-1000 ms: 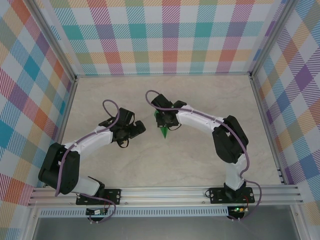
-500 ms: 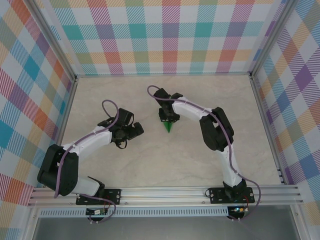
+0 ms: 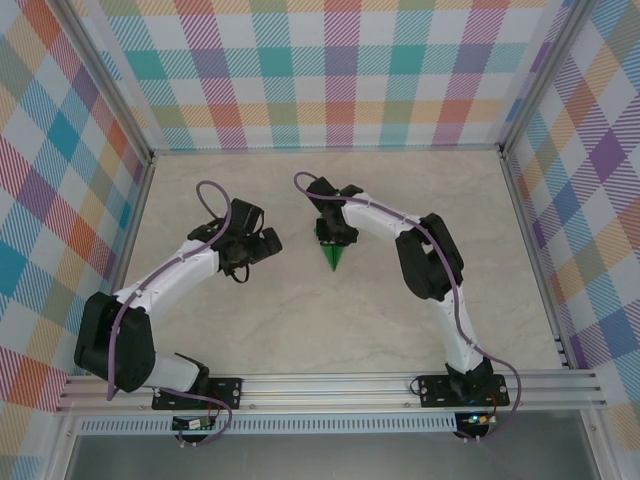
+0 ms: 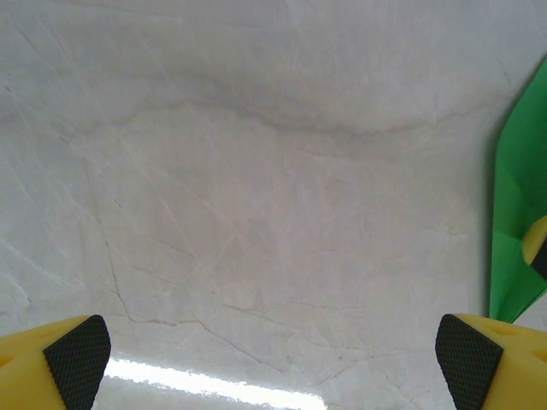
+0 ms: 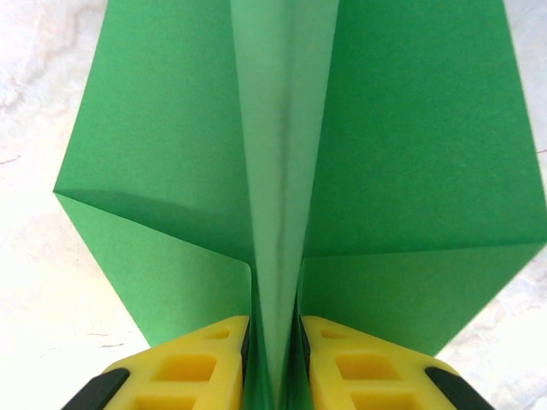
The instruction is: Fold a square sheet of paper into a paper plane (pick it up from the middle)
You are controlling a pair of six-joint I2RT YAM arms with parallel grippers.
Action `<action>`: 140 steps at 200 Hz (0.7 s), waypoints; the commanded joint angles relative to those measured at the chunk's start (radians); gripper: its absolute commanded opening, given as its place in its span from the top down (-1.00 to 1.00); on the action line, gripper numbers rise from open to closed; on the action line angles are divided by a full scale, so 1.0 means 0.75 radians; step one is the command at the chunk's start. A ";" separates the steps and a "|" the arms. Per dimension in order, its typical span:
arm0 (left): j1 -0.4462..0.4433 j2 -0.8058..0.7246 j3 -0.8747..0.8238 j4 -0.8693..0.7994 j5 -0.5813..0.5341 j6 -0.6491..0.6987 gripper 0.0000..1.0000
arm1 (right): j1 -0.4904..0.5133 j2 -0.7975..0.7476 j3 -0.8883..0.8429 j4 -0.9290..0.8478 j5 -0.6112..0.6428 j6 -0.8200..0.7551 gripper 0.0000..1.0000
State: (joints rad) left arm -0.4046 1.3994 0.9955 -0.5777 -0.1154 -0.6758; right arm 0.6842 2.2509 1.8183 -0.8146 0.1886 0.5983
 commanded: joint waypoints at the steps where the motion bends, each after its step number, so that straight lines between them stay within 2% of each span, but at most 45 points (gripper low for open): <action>1: 0.036 -0.038 0.044 -0.069 -0.035 0.044 -1.00 | 0.004 0.000 0.014 -0.039 -0.020 0.026 0.52; 35: 0.067 -0.056 0.079 -0.091 -0.042 0.067 -1.00 | 0.002 -0.024 0.065 -0.090 -0.017 0.012 0.34; 58: 0.103 -0.079 0.135 -0.117 -0.062 0.146 -1.00 | 0.002 -0.158 0.040 -0.071 -0.008 -0.003 0.04; 70: 0.117 -0.103 0.167 -0.131 -0.130 0.180 -1.00 | 0.003 -0.261 0.014 -0.054 0.023 -0.019 -0.16; 95: 0.169 -0.153 0.198 -0.122 -0.245 0.250 -1.00 | -0.002 -0.468 -0.072 -0.029 0.196 -0.070 -0.58; 121: 0.226 -0.207 0.160 -0.064 -0.355 0.303 -1.00 | -0.040 -0.704 -0.294 0.100 0.414 -0.150 -0.98; 140: 0.261 -0.256 0.082 0.027 -0.441 0.336 -1.00 | -0.110 -0.867 -0.488 0.213 0.529 -0.201 -1.00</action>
State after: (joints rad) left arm -0.2451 1.2549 1.1130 -0.6178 -0.3218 -0.4889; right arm 0.6636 1.6951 1.6123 -0.7418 0.4030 0.5152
